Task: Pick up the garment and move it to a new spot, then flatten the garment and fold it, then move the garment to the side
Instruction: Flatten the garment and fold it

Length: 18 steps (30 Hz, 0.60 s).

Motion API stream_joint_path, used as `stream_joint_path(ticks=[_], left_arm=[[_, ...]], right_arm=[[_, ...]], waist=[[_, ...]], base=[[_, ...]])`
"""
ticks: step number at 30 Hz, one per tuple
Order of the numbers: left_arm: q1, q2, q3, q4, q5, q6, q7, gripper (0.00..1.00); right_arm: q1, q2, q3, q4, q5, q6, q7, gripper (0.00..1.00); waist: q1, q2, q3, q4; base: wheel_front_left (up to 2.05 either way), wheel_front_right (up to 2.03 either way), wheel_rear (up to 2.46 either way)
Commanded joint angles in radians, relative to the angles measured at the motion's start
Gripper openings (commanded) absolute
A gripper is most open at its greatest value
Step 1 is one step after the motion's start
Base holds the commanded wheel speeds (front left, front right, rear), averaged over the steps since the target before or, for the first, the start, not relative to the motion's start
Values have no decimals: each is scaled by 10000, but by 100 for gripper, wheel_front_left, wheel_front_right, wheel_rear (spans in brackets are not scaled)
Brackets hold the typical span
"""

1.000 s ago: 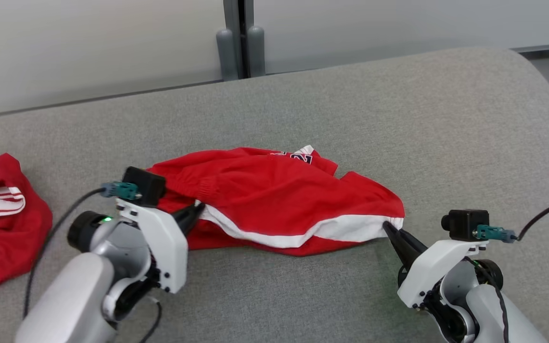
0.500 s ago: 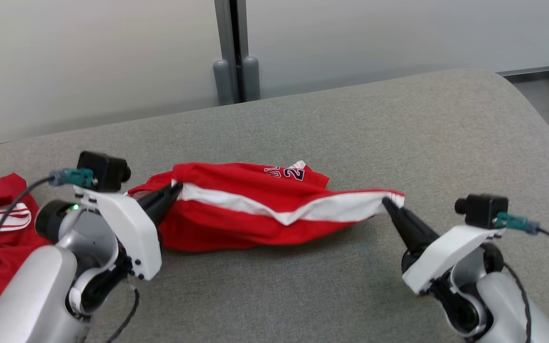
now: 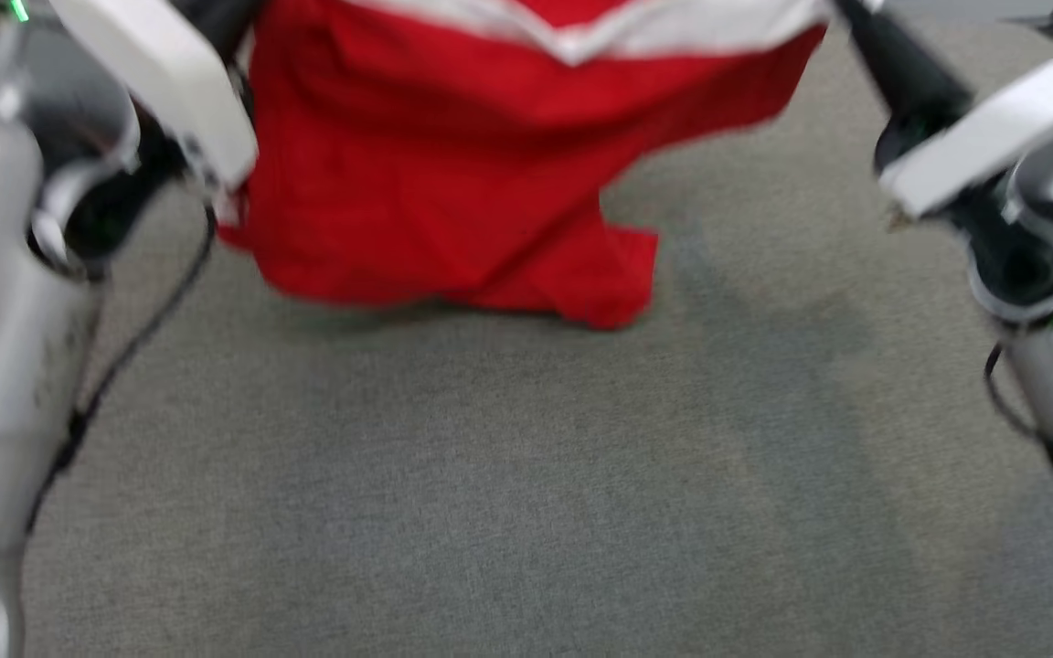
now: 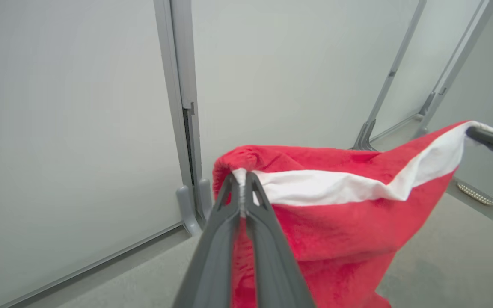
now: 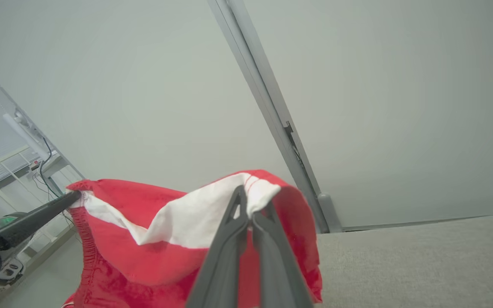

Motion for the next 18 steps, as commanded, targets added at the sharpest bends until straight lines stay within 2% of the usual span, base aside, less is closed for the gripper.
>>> stream_joint_path(ticks=[1, 6, 7, 10, 15, 18], left_arm=[[-266, -2, -1, 125, -18, -19, -74, 0], [-2775, -174, -250, 1576, -479, -21, -750, 0], [-3609, -227, -297, 2182, -649, -20, -1011, 0], [-4678, -278, -468, 2936, -856, -22, -1448, 0], [-5792, -411, -700, 3956, -1403, -21, -2070, 0], [-5922, -404, -1225, 4143, -1736, -22, -2264, 0]], right_arm=[[-251, -54, -41, 77, 111, -1, -3, 0], [-2579, -312, -42, 853, 613, 0, -317, 0], [-3444, -350, -20, 1110, 760, 0, -577, 0], [-4589, -500, 111, 1483, 902, 0, -957, 0], [-5947, -744, 517, 2013, 998, -1, -1449, 0], [-6209, -864, 1009, 2149, 1105, -1, -1465, 0]], waist=[[0, 0, 691, 210], [0, 0, 1556, 313], [0, 0, 1775, 308], [0, 0, 2005, 274], [0, 0, 2285, 253], [0, 0, 2398, 253]], base=[[0, 0, 0], [0, 0, 0], [0, 0, 0], [0, 0, 0], [0, 0, 0], [0, 0, 0]])
